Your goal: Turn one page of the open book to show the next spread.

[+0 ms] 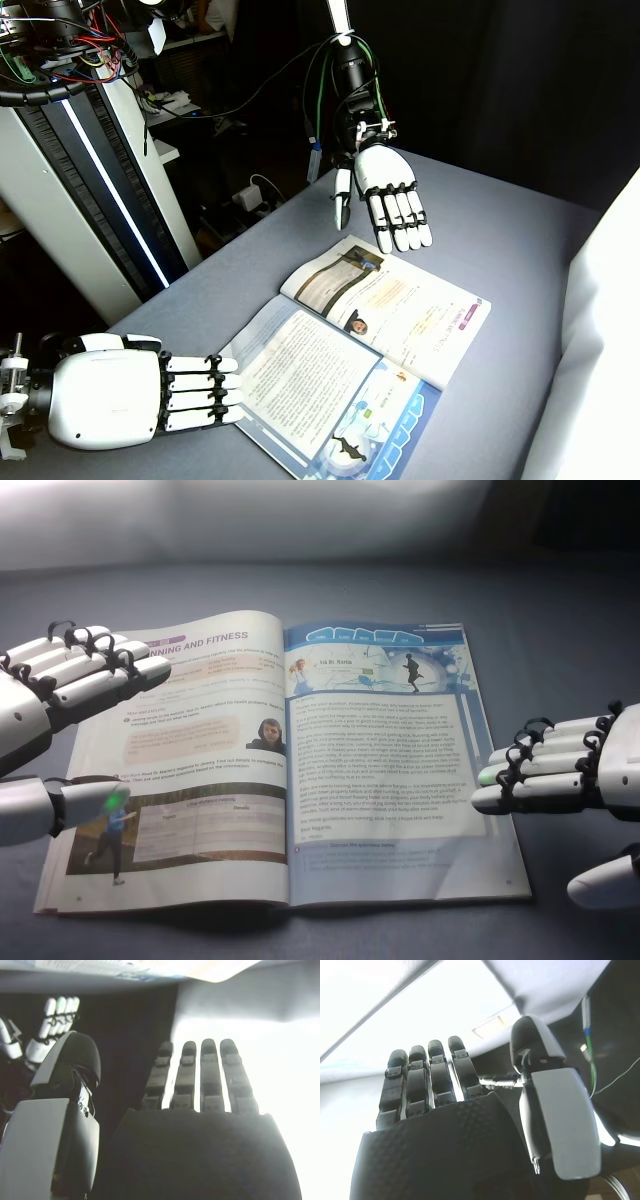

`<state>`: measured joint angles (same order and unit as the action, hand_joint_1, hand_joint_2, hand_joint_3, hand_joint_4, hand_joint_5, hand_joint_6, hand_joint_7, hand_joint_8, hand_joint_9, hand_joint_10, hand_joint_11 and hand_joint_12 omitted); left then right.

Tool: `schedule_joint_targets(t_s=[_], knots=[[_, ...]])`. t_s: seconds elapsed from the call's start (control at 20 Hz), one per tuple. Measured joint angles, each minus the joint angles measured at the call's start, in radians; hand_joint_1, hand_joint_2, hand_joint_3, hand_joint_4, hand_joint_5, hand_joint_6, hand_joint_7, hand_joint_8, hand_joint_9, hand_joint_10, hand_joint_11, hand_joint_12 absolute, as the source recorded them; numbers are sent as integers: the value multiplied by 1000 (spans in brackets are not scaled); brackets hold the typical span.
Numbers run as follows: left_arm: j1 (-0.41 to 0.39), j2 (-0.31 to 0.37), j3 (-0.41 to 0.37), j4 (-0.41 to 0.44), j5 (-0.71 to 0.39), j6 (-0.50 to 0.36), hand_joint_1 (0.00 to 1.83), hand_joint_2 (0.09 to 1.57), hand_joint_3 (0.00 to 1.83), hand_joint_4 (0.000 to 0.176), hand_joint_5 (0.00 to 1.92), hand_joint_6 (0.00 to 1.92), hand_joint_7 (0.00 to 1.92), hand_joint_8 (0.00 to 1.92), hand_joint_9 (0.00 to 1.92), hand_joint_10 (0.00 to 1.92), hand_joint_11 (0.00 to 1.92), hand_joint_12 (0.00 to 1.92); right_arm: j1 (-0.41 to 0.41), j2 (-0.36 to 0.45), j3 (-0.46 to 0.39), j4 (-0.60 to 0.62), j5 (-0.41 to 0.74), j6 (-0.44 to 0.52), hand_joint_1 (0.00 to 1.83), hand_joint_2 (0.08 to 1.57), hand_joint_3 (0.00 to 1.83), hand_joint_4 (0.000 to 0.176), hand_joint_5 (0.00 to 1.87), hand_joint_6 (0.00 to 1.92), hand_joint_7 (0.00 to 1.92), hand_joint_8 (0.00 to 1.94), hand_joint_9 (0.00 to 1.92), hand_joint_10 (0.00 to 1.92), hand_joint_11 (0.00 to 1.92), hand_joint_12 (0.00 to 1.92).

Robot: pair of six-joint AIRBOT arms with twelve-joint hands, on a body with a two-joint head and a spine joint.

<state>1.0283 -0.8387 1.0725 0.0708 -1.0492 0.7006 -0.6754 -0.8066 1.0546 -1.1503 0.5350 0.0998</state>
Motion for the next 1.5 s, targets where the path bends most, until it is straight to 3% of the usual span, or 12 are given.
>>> schedule_joint_targets(t_s=[0.1,0.15,0.35,0.4,0.6,0.8,0.85,0.95,1.1,1.4,1.45,1.5], knots=[[0,3,0,-4,-8,2,181,1360,0,18,21,6,0,0,0,0,0,0,0,-10,6,-34,-7,24,92,1283,1,0,147,12,50,4,0,0,0,118],[0,4,0,-8,-14,5,183,1358,0,20,23,6,0,0,0,0,0,0,0,-16,6,-49,-12,34,18,1295,5,0,105,6,11,1,0,0,0,23],[0,6,-3,-14,-22,10,206,1358,0,47,15,1,0,0,0,0,0,0,0,-36,23,-79,-18,64,0,1294,3,0,69,0,1,0,0,0,26,18],[0,6,-3,-16,-23,11,206,1358,0,37,29,7,0,0,0,0,0,0,0,-41,27,-85,-19,68,0,1294,2,0,72,2,0,0,0,0,39,27],[0,16,-10,-30,-44,22,209,1367,3,33,34,7,0,0,0,0,0,0,0,-71,43,-107,-25,84,0,1296,3,0,48,0,0,0,0,0,0,0],[10,21,-10,-39,-51,28,236,1357,0,39,24,0,0,0,0,0,0,0,0,-95,57,-108,-27,85,0,1315,10,0,32,0,0,0,0,0,0,0],[10,21,-14,-40,-52,29,246,1354,0,25,41,5,0,0,0,0,0,0,0,-104,62,-108,-31,85,0,1316,9,0,2,0,0,0,0,0,0,0],[10,21,-14,-41,-56,31,230,1355,0,27,31,1,0,0,0,0,0,0,0,-116,69,-108,-31,85,0,1317,9,0,0,0,0,0,0,0,0,0],[11,22,-14,-47,-64,32,182,1361,2,17,31,0,0,0,0,0,16,9,0,-132,84,-103,-24,85,0,1306,3,0,4,2,0,0,0,0,0,0],[19,32,-22,-60,-74,39,177,1363,1,36,0,0,0,0,0,0,0,0,0,-176,118,-56,-6,66,0,1311,5,0,0,0,0,0,0,0,0,0],[19,32,-22,-59,-74,39,132,1370,4,19,1,0,0,0,0,0,5,2,0,-184,122,-39,-5,50,0,1329,13,0,0,0,0,0,0,0,0,0],[19,32,-22,-59,-74,39,101,1372,4,19,0,0,0,0,0,0,0,0,0,-192,127,-19,-5,31,0,1353,23,0,0,0,0,0,0,0,0,0]])
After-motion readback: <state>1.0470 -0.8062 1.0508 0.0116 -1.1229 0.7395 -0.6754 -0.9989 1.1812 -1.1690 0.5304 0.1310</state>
